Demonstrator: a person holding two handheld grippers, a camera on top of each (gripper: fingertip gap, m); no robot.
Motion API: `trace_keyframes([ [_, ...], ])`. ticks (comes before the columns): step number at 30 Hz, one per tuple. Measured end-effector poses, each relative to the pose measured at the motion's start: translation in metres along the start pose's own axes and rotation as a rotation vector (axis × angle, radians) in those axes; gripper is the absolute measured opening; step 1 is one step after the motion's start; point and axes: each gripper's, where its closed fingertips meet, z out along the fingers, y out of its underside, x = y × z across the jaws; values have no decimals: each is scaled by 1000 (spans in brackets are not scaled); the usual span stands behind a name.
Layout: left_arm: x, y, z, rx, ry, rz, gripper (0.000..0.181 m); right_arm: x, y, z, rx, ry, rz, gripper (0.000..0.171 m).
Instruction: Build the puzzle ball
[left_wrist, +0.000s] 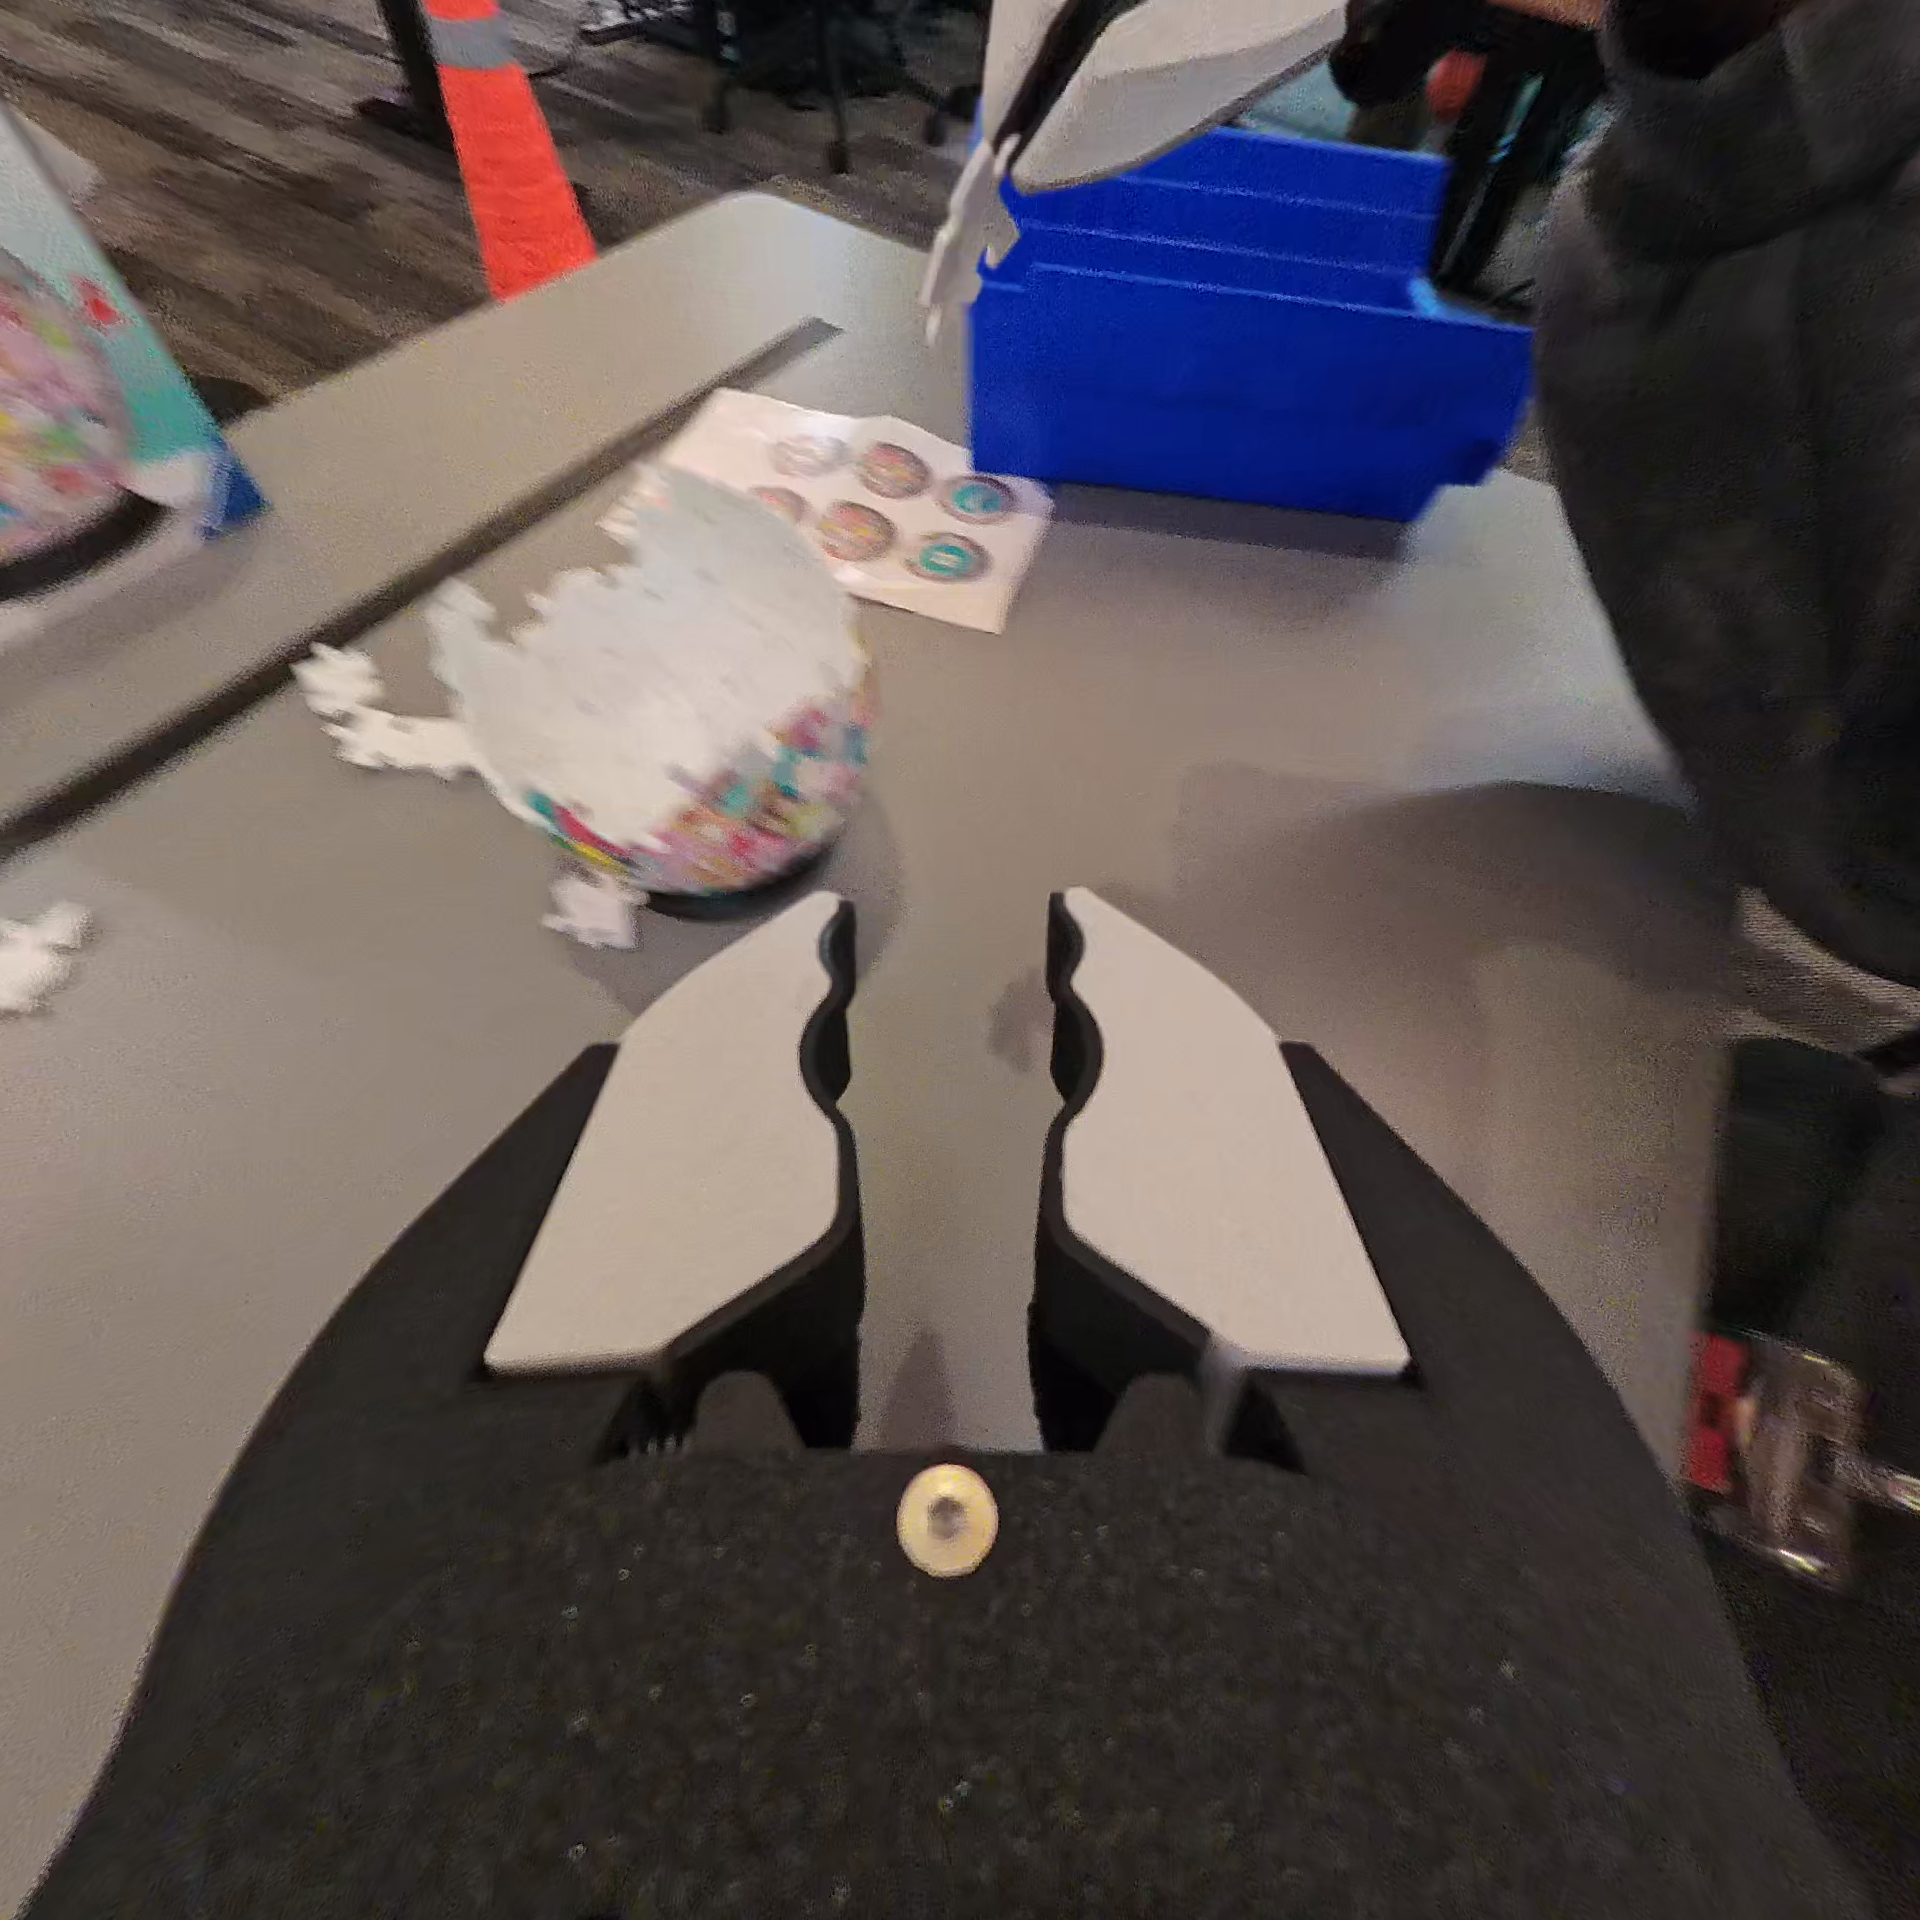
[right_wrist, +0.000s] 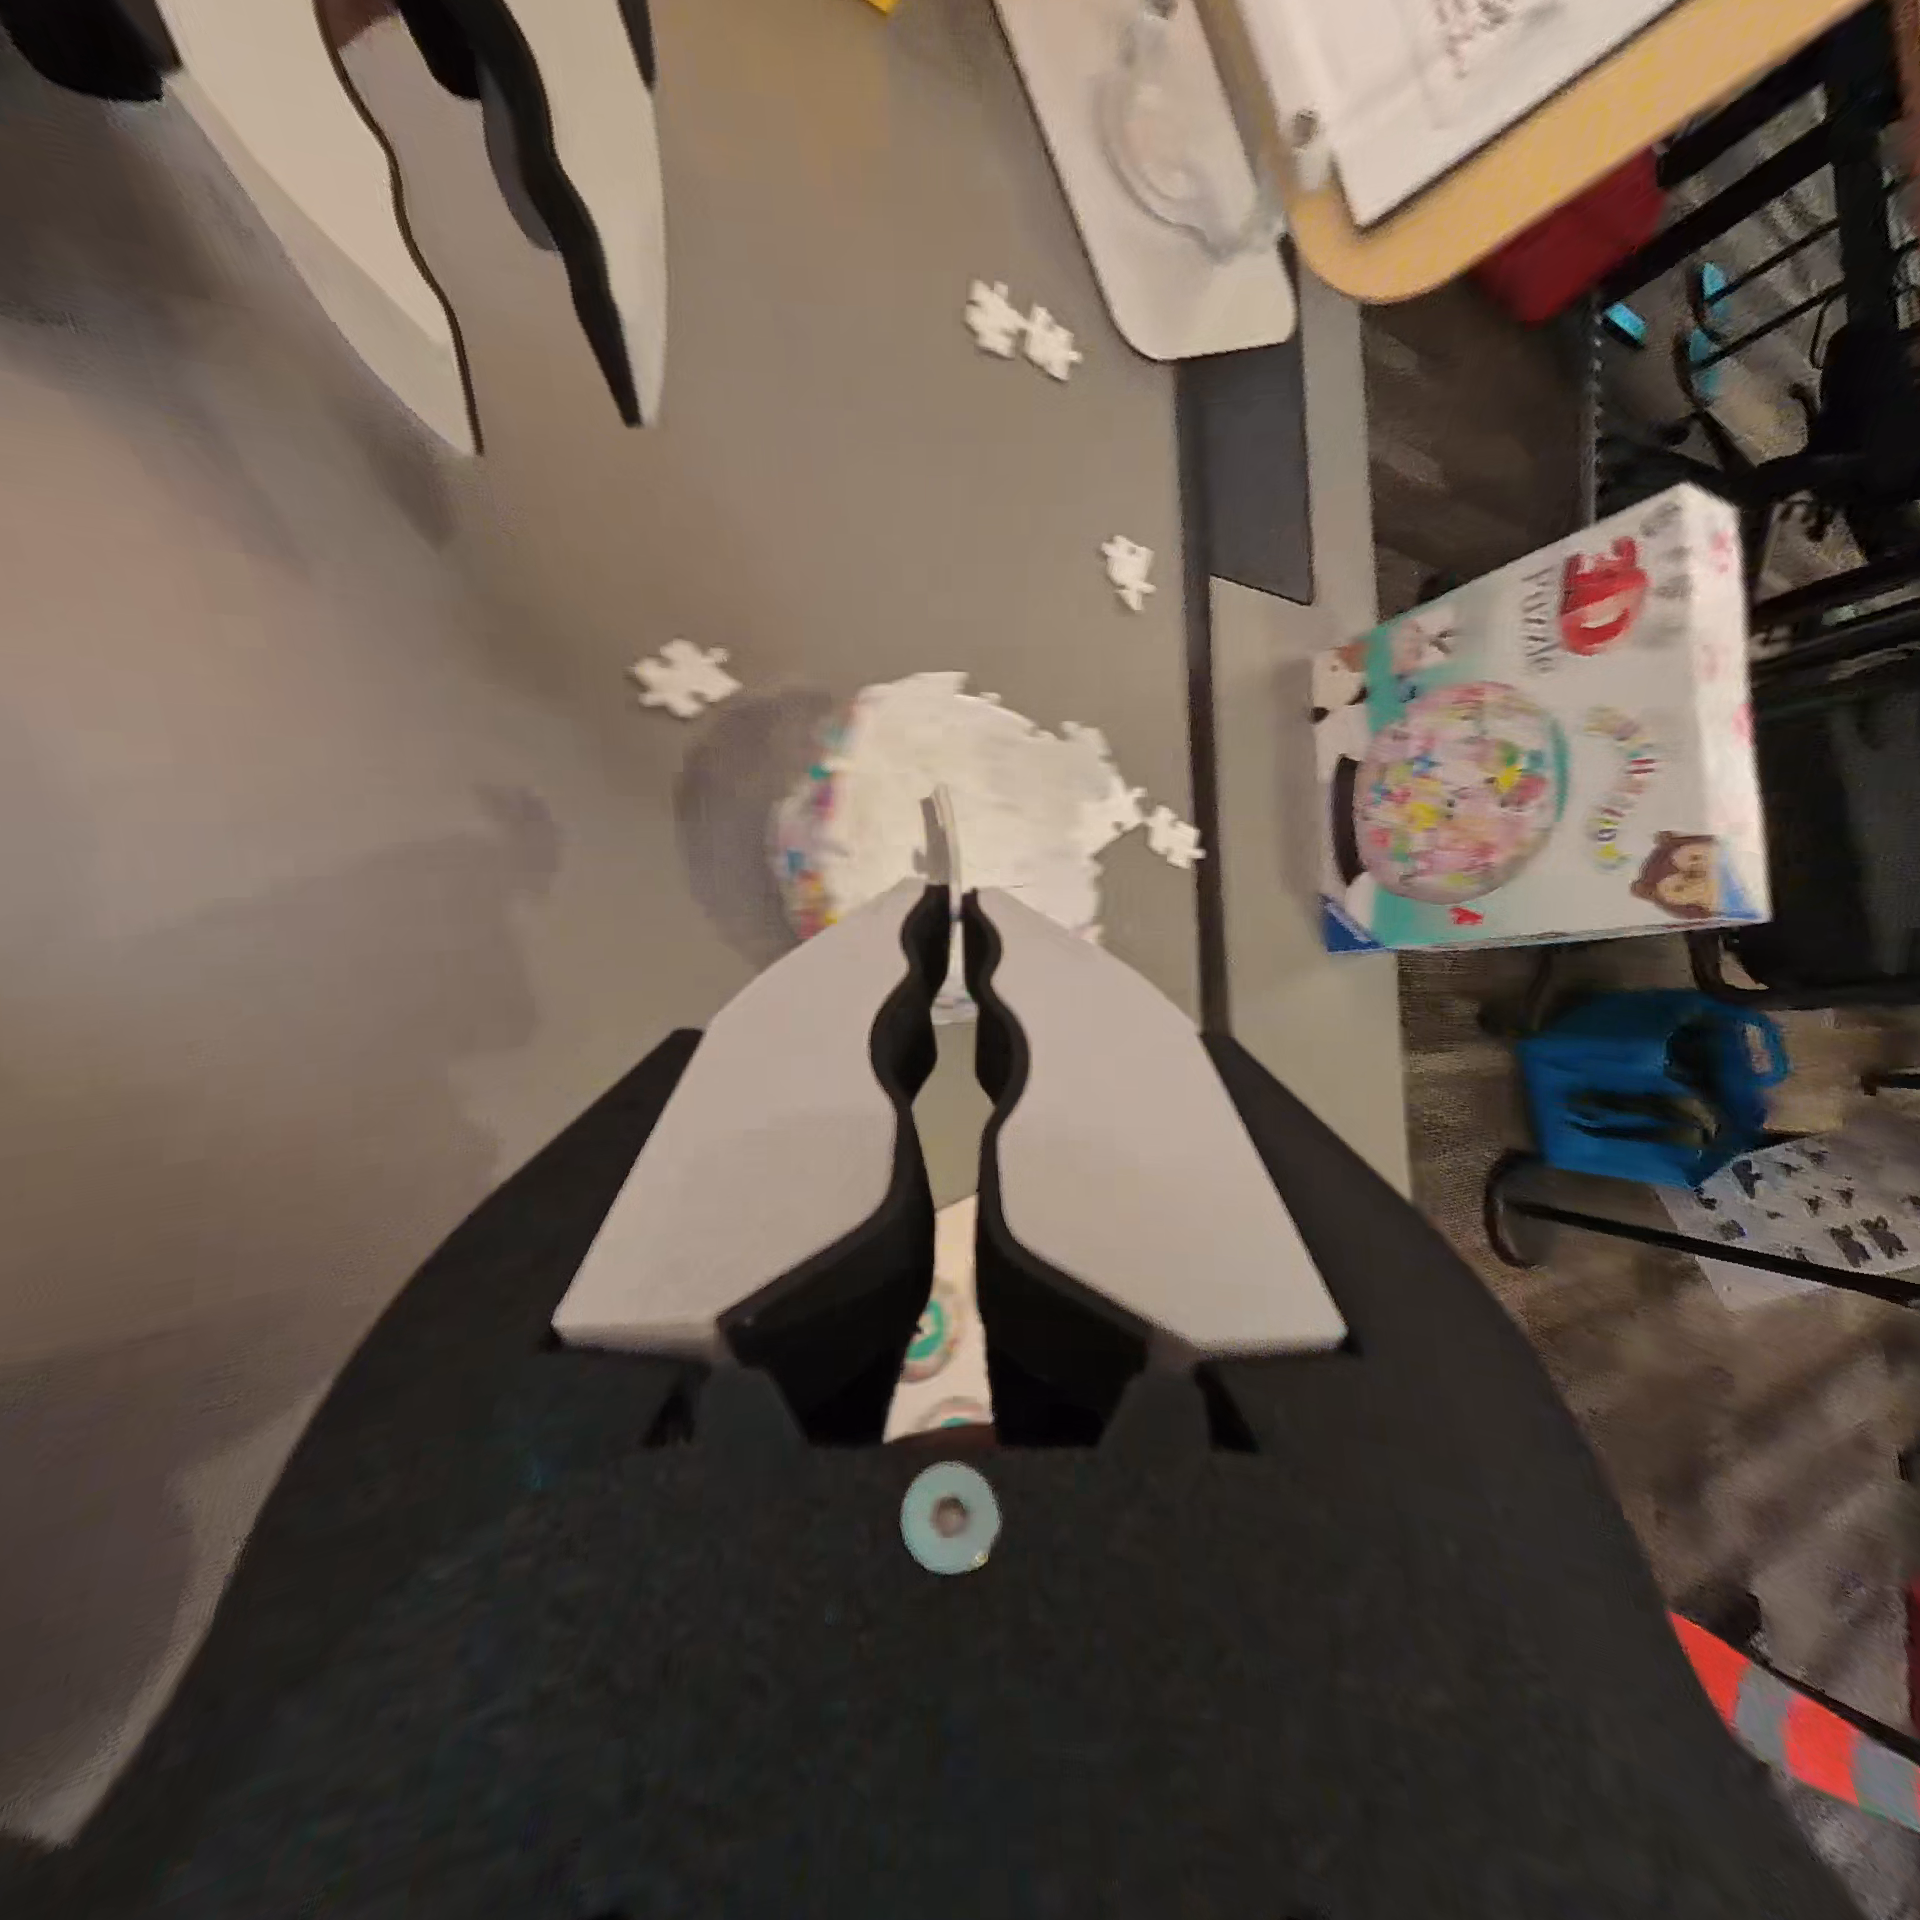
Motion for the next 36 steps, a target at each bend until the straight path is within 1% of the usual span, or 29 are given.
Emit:
trace_keyframes([
  [2,-38,-18,15,-46,-60,46,35,33,3,19,-17,-35,12,2],
  [5,-78,-39,47,-105,-57,75,37,60,18,56,-101,-153,54,2],
  [7,-99,-46,69,-141,-58,110,37,67,26,80,-125,-222,70,2],
  [10,-124,-47,95,-190,-59,192,36,71,33,111,-99,-309,102,2],
  [12,-137,-44,106,-216,-57,235,34,69,44,129,-107,-349,84,2],
  [14,-143,-38,113,-235,-7,236,34,66,51,142,-74,-379,48,2],
  [18,-146,-24,118,-259,74,183,33,58,60,146,-70,-440,6,2],
  [20,-145,-20,120,-270,88,178,32,59,61,148,-62,-421,-28,2],
  [22,-145,-16,121,-306,84,191,32,58,61,152,-53,-418,-46,2],
  [26,-145,-15,126,-327,81,201,30,57,63,160,-63,-434,-23,2],
  [32,-144,-16,131,-369,87,199,30,60,65,158,-34,-419,-8,2],
  [36,-144,-16,134,-408,70,224,26,59,69,162,-34,-418,-3,2],
])
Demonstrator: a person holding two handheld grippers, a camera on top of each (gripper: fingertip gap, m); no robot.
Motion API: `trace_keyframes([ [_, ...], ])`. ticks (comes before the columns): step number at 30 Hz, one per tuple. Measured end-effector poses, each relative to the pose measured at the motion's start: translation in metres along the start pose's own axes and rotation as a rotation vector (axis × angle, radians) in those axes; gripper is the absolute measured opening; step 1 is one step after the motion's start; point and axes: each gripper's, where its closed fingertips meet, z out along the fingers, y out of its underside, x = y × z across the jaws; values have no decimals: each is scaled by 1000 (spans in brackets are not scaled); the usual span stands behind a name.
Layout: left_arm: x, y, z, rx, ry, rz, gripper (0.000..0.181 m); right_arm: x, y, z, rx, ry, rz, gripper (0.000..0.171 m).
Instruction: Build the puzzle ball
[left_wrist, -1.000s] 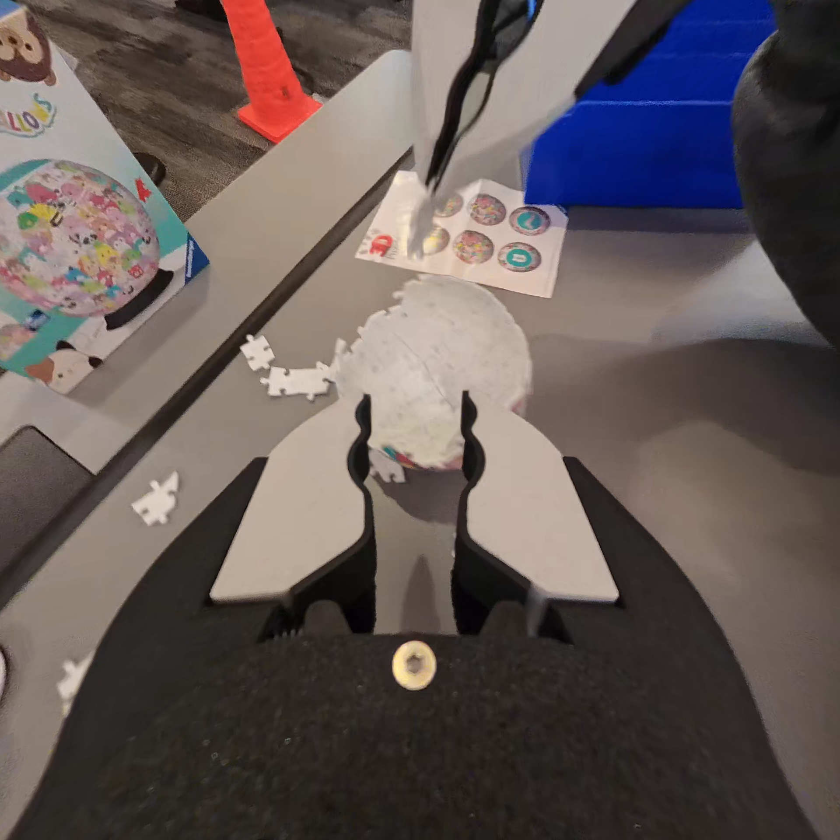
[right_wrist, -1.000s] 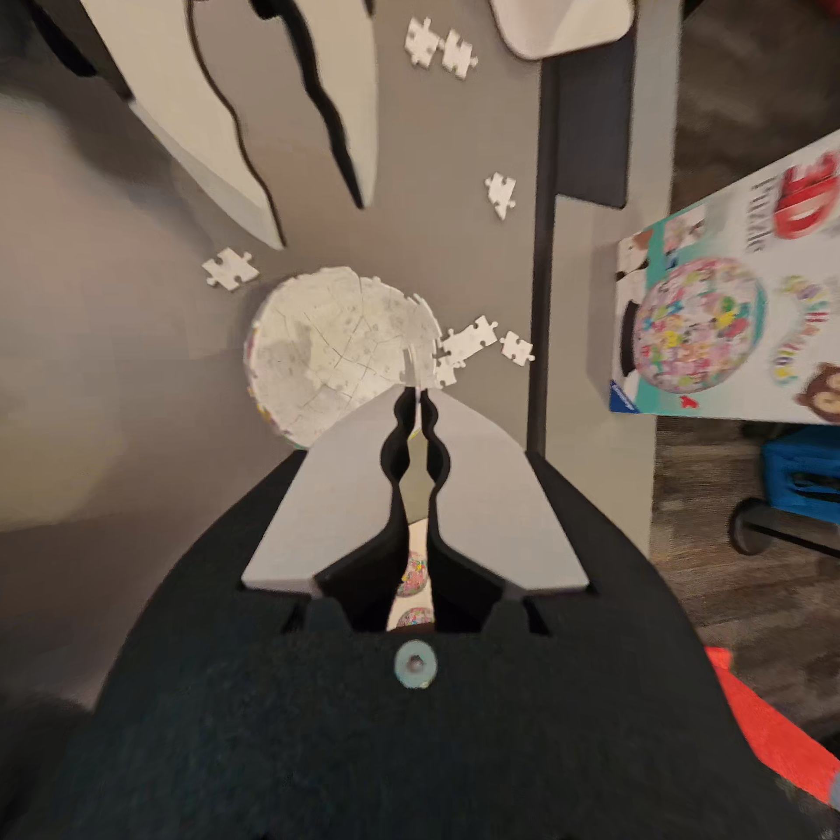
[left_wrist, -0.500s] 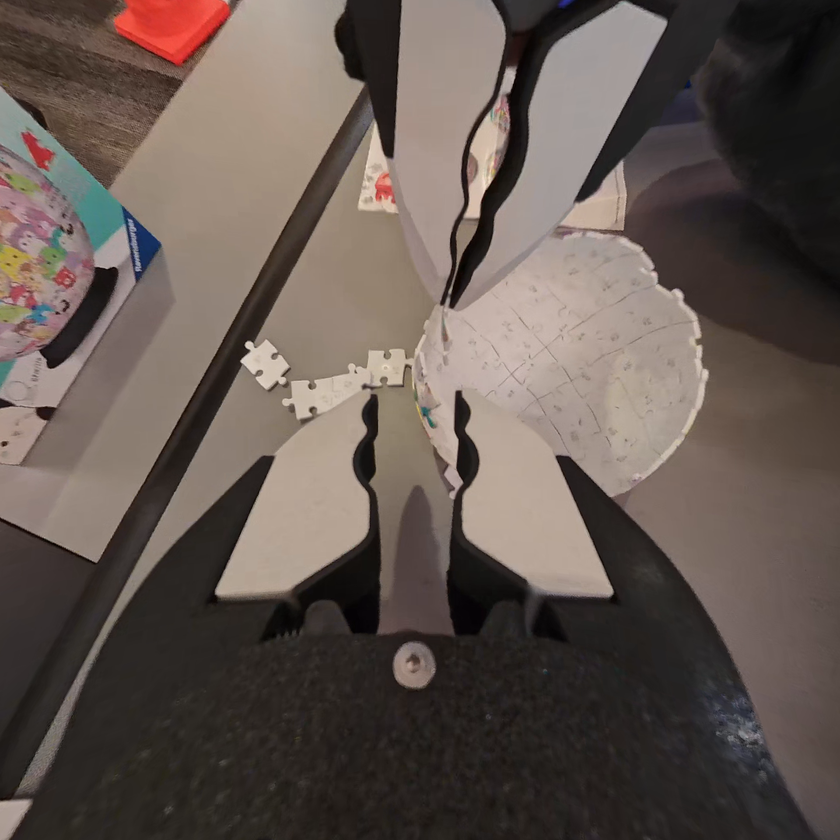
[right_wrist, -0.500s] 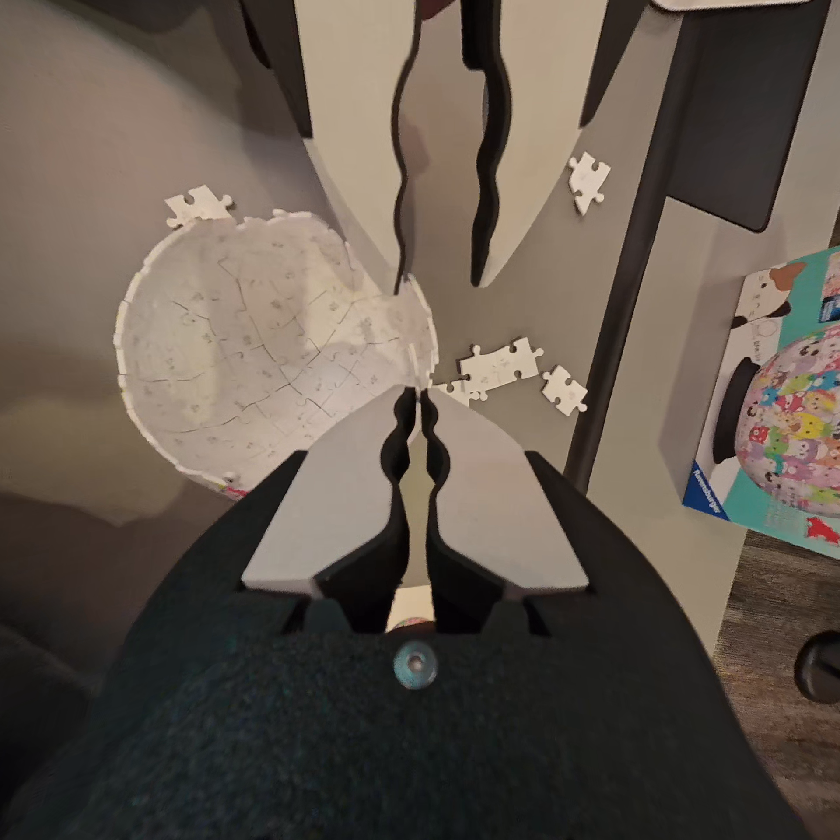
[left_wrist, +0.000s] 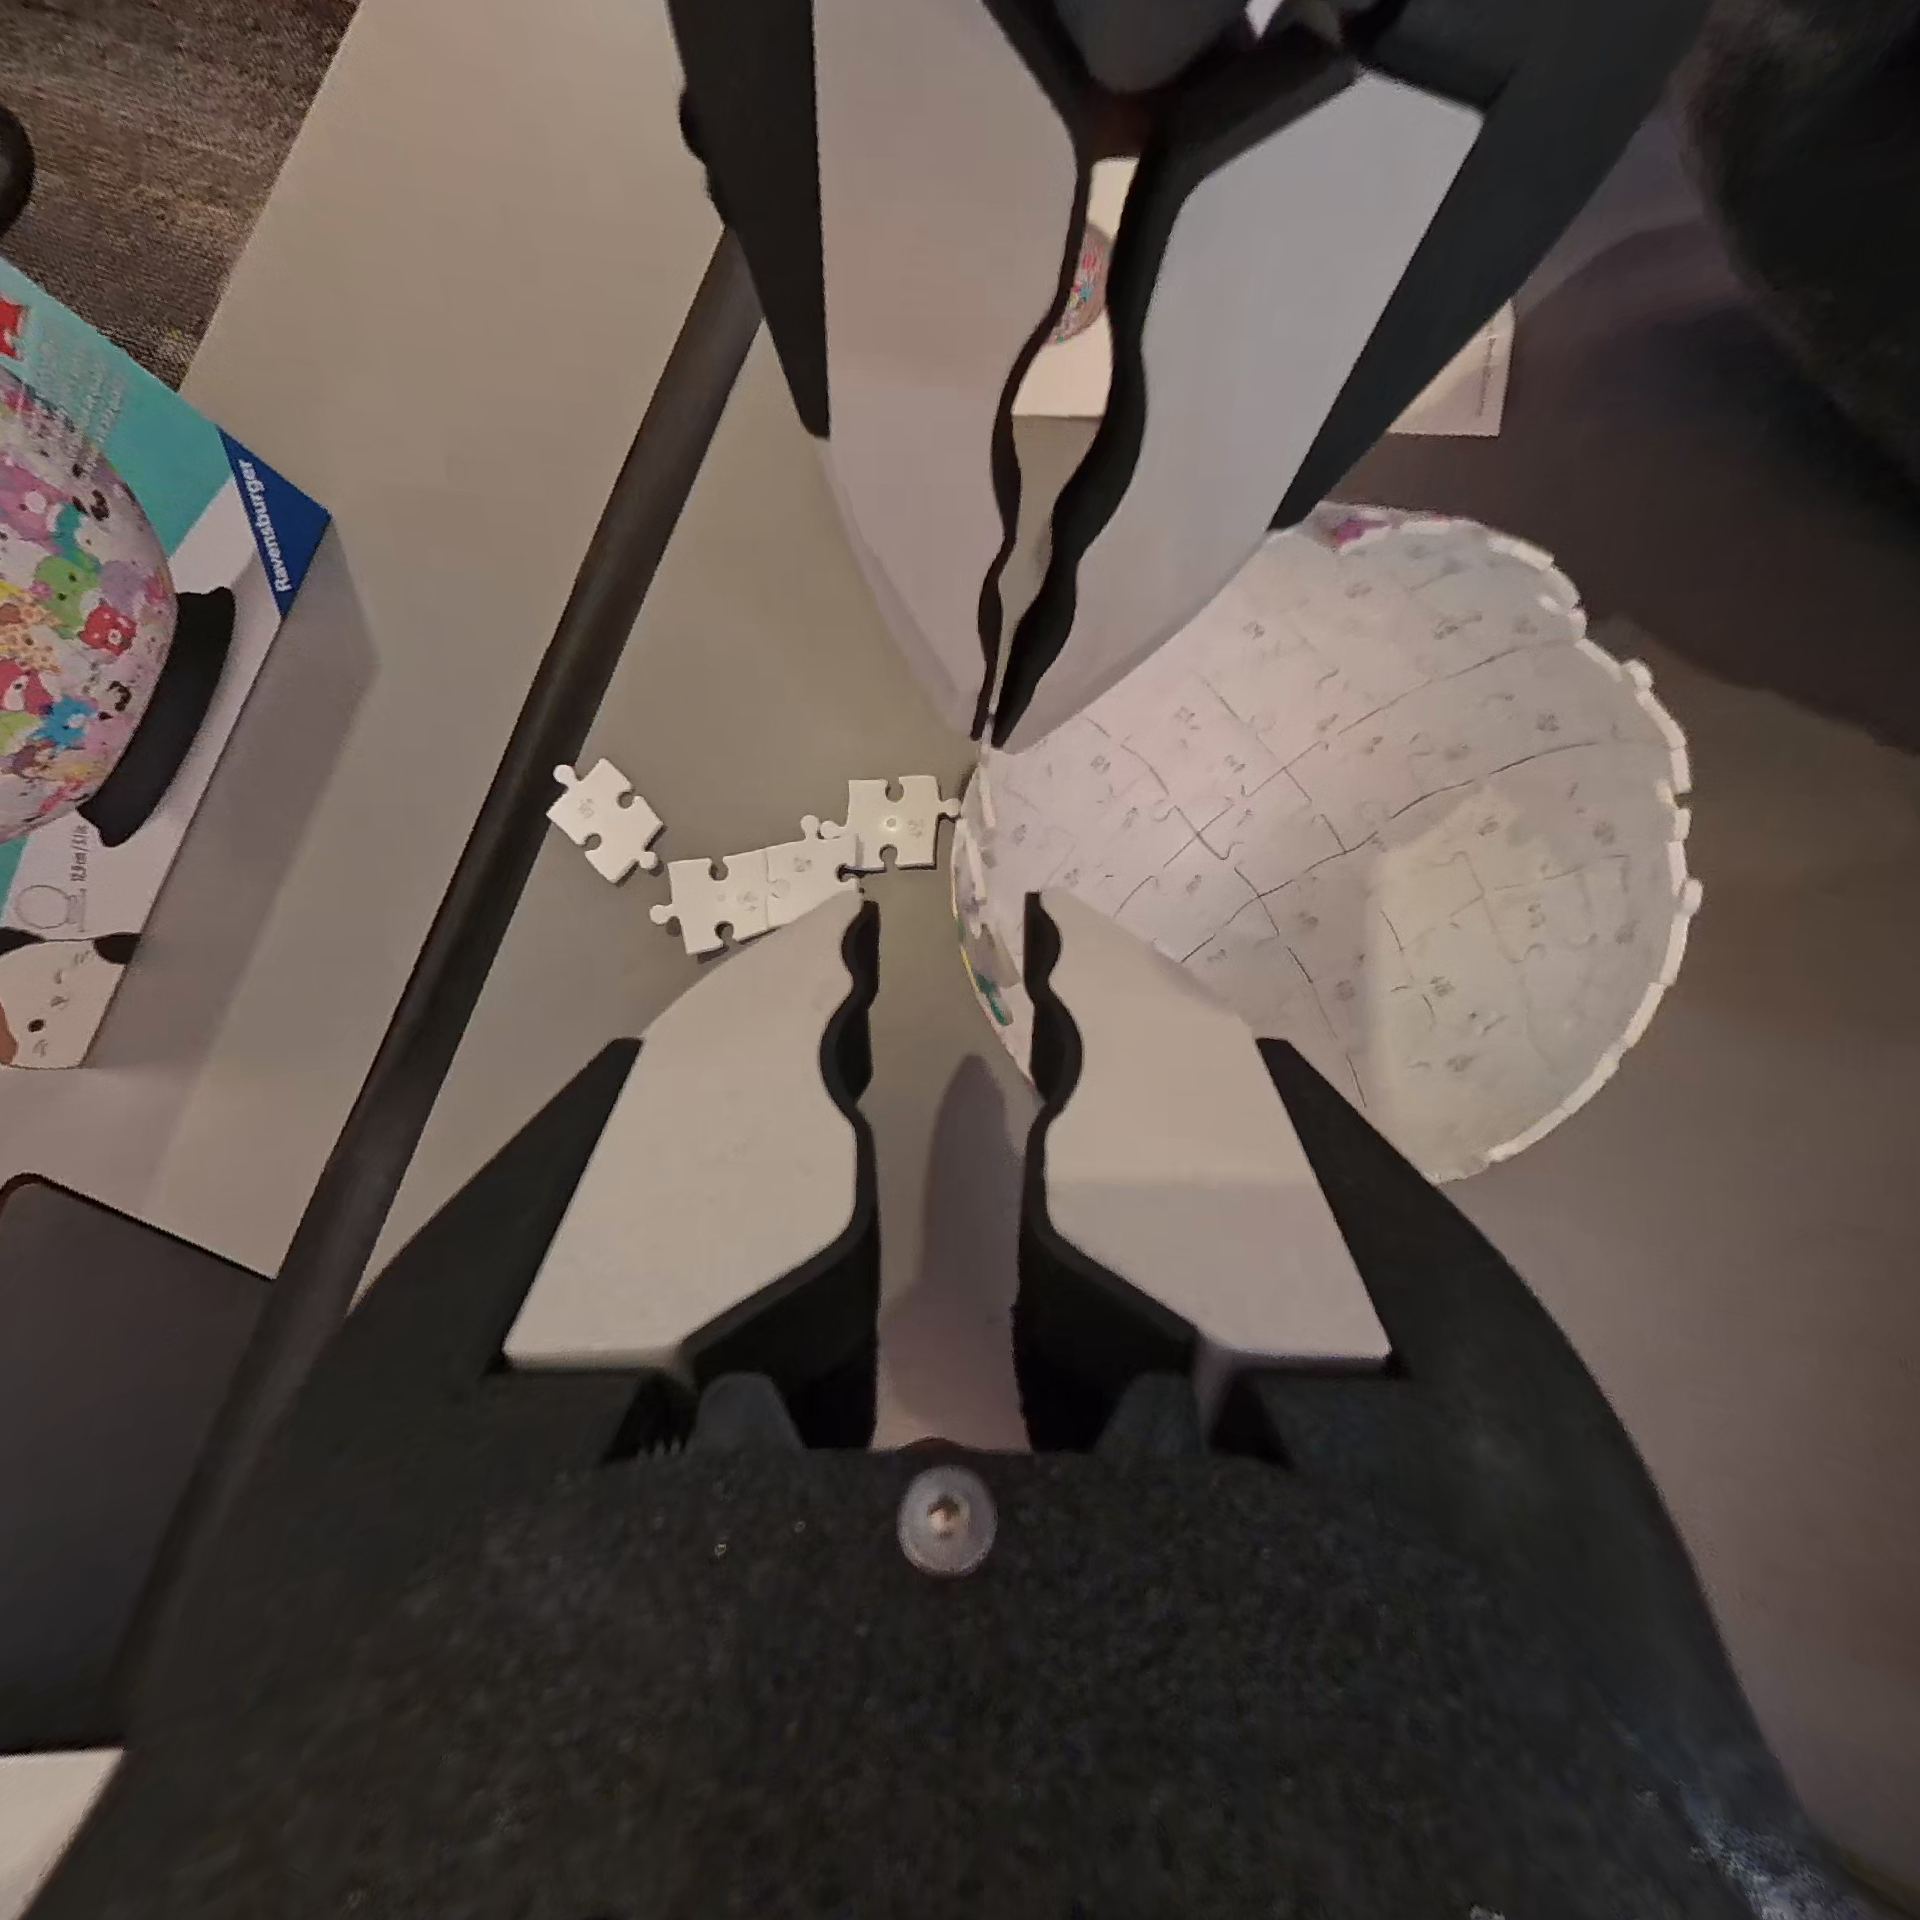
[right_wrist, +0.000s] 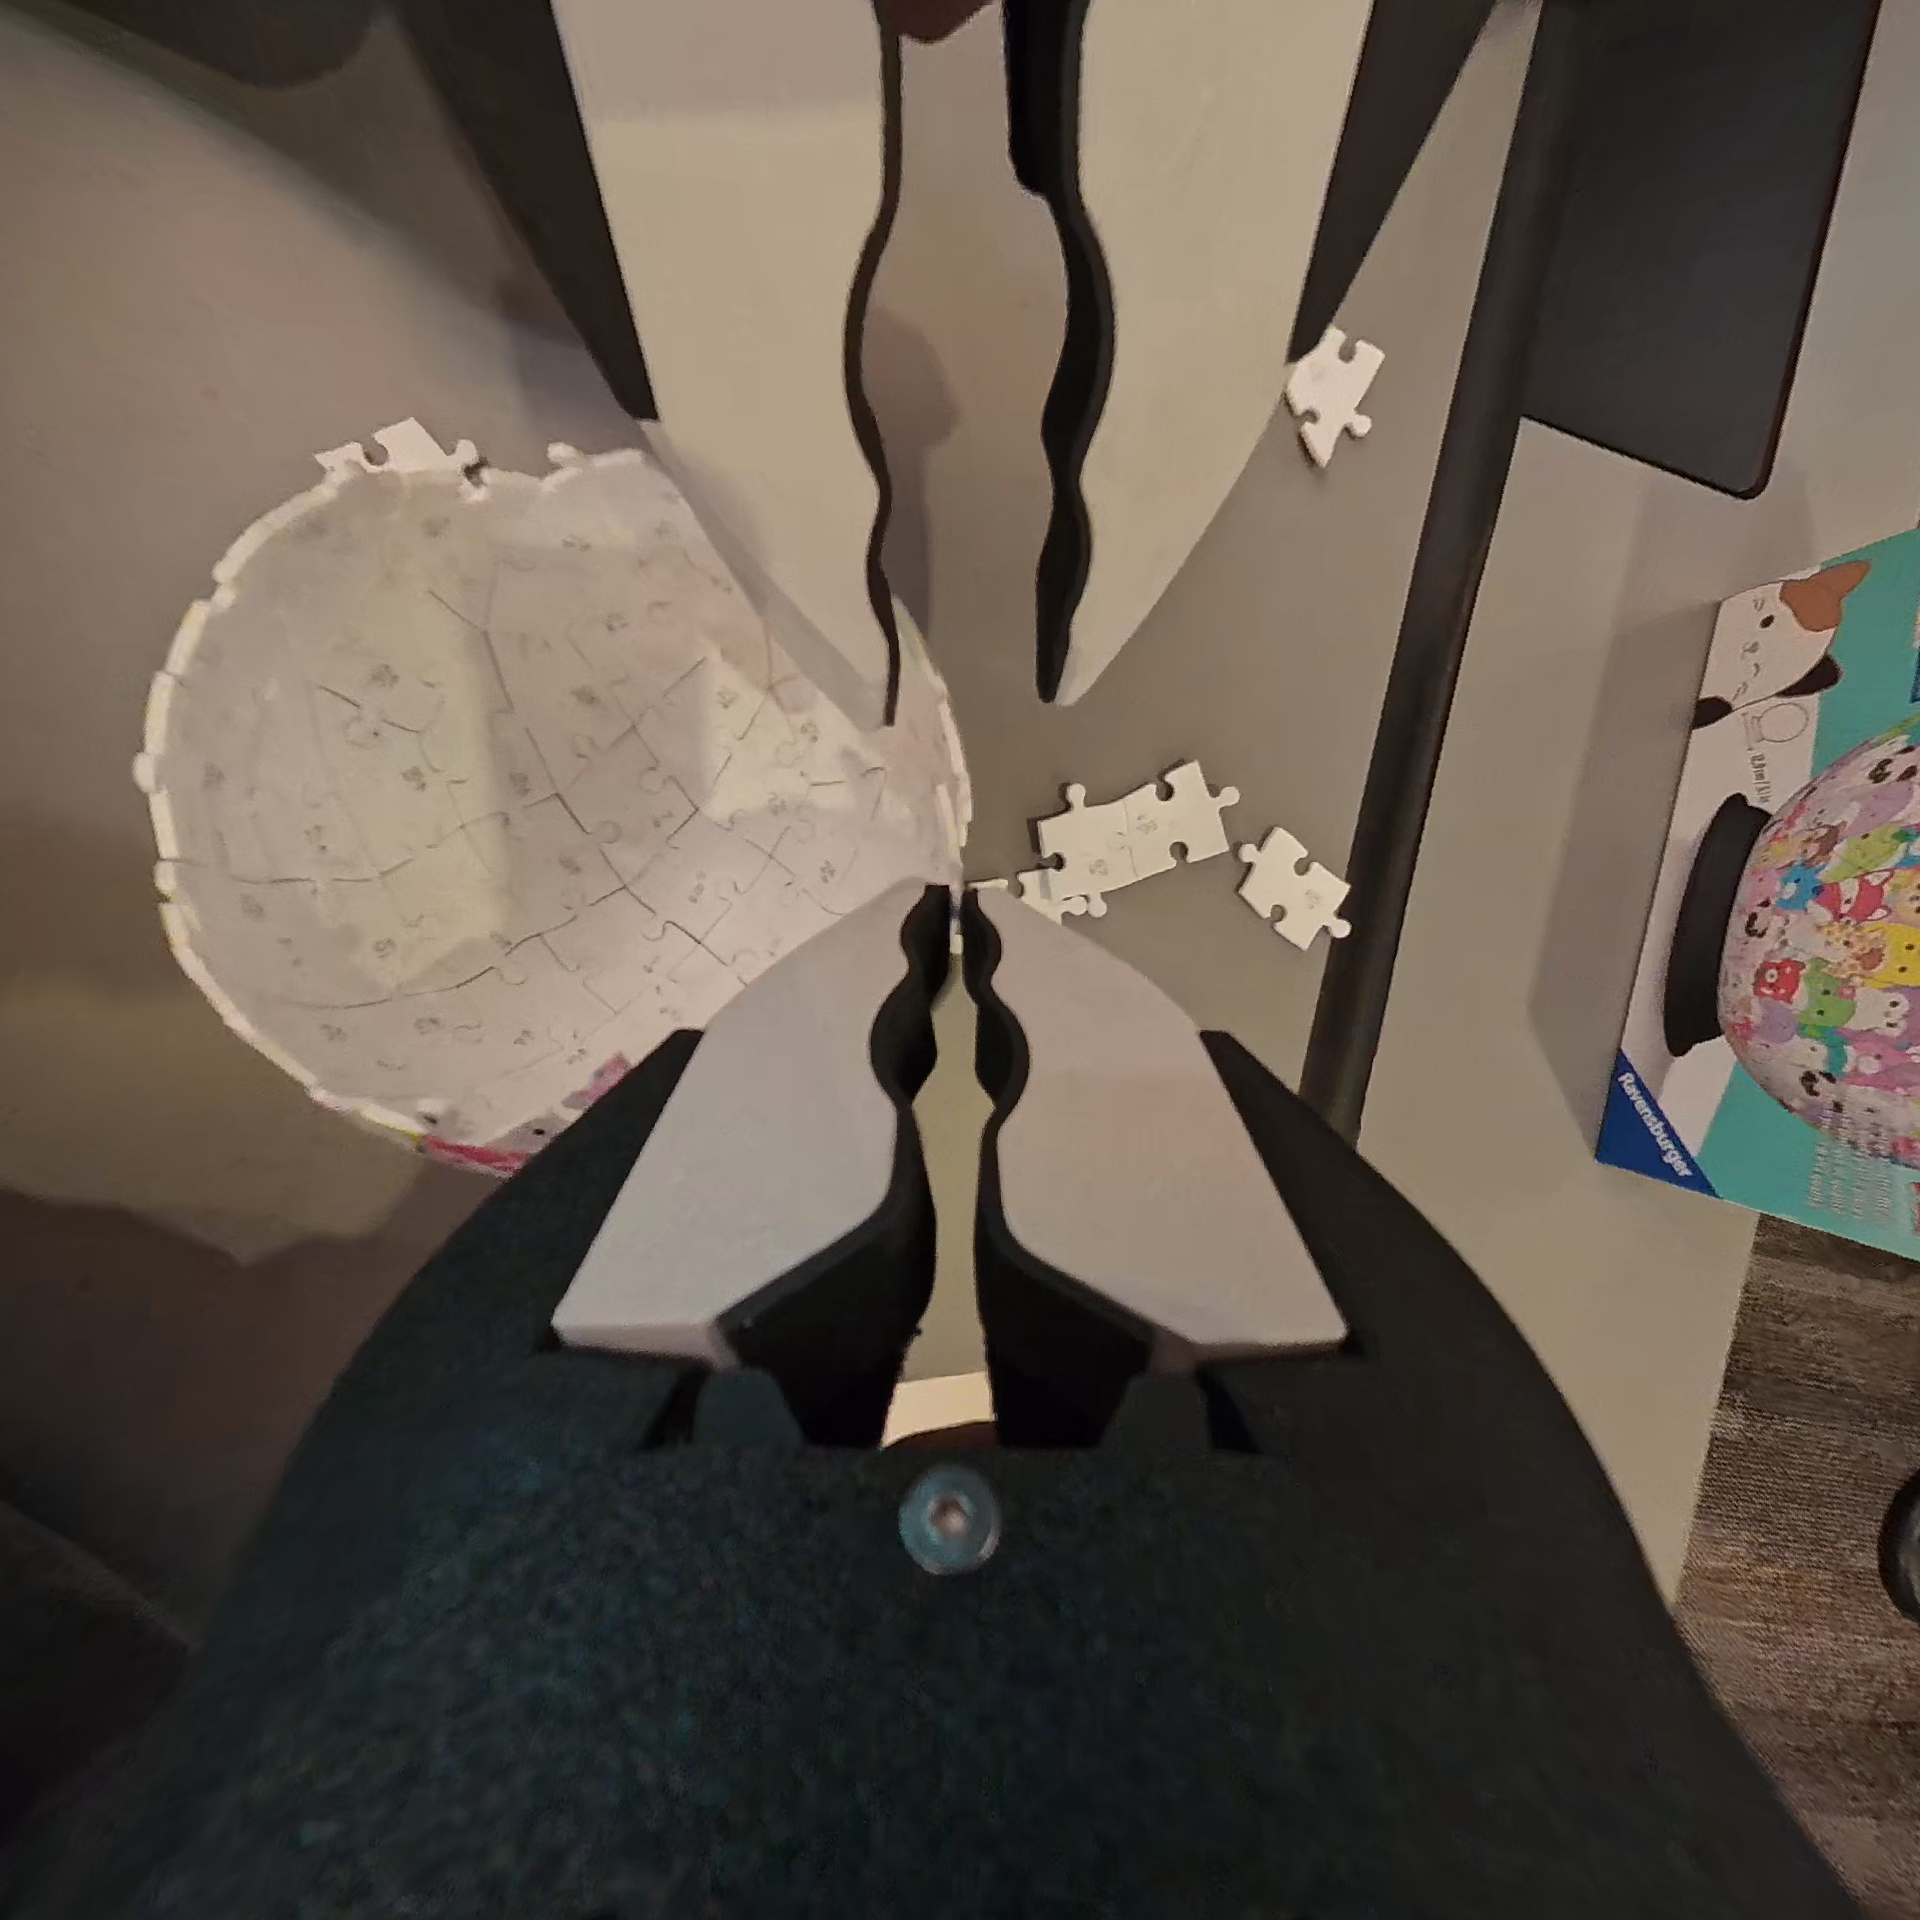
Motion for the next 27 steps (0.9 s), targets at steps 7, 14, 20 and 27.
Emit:
trace_keyframes([
  [7,1,0,10,-59,-34,27,23,3,0,-1,42,19,16,2],
  [14,-1,-8,6,-68,-45,25,17,7,-2,-1,20,60,-5,2],
  [20,0,-5,4,-93,-18,15,10,7,-2,-4,10,82,-17,2],
  [27,0,2,3,-94,30,-22,15,7,1,-1,-16,86,-26,2],
])
